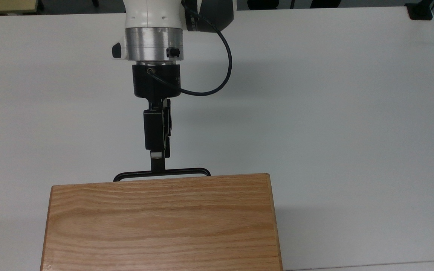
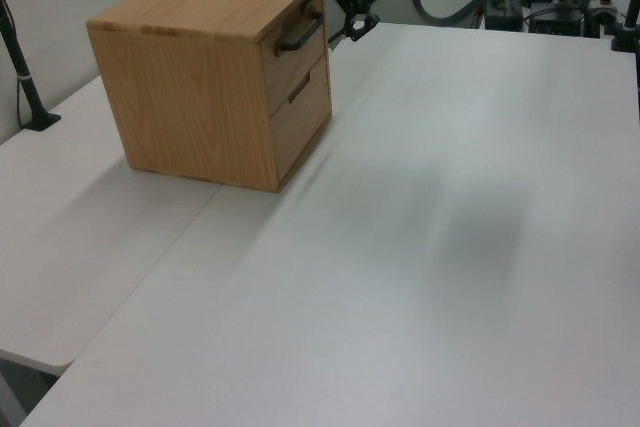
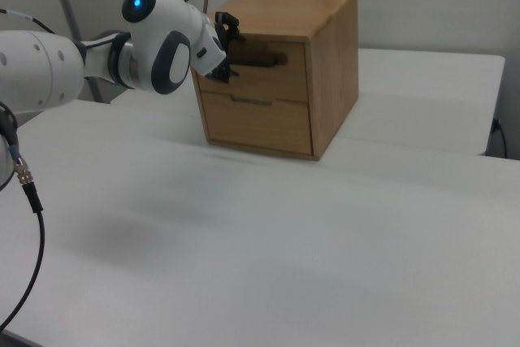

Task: Open the drawer by sliding it
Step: 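Close the gripper around the black bar handle of the upper drawer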

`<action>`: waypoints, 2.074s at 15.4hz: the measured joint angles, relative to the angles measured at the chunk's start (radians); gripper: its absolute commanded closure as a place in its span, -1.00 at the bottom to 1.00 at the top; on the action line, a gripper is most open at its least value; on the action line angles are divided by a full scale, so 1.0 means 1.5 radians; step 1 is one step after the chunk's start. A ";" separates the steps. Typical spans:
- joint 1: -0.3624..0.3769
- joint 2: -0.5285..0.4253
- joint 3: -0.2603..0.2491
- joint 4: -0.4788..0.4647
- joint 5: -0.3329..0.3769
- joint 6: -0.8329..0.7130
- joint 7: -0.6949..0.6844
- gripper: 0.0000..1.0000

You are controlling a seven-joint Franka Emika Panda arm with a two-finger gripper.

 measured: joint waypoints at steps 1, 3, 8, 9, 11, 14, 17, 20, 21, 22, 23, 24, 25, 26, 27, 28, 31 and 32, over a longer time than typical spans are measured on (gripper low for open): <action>0.000 0.006 0.000 0.000 0.000 0.015 0.000 -0.35; 0.000 0.017 0.000 0.001 0.000 0.040 0.000 -0.33; 0.000 0.022 0.001 0.008 0.000 0.050 0.000 -0.27; 0.000 0.021 0.002 0.010 0.000 0.050 0.000 -0.11; 0.000 0.020 0.003 0.014 0.000 0.050 0.000 -0.02; 0.000 0.020 0.004 0.011 0.000 0.049 0.000 -0.02; 0.000 0.020 0.004 0.009 0.000 0.049 0.000 -0.02; 0.000 0.021 0.004 0.001 0.000 0.049 0.000 -0.02; 0.000 0.021 0.004 -0.002 0.000 0.049 0.000 -0.02; 0.000 0.022 0.005 -0.006 0.000 0.049 0.000 0.09; 0.000 0.022 0.005 -0.007 0.000 0.049 0.000 0.16; 0.000 0.022 0.005 -0.008 0.000 0.049 0.000 0.16; 0.000 0.022 0.005 -0.008 0.000 0.049 0.000 0.18; 0.000 0.022 0.005 -0.008 0.000 0.049 0.000 0.26; 0.000 0.022 0.004 -0.008 0.000 0.049 0.004 0.33; -0.001 0.022 0.004 -0.008 0.000 0.049 0.011 0.45; -0.002 0.022 0.004 -0.008 0.000 0.049 0.018 0.53; -0.003 0.022 0.004 -0.008 0.000 0.049 0.020 0.53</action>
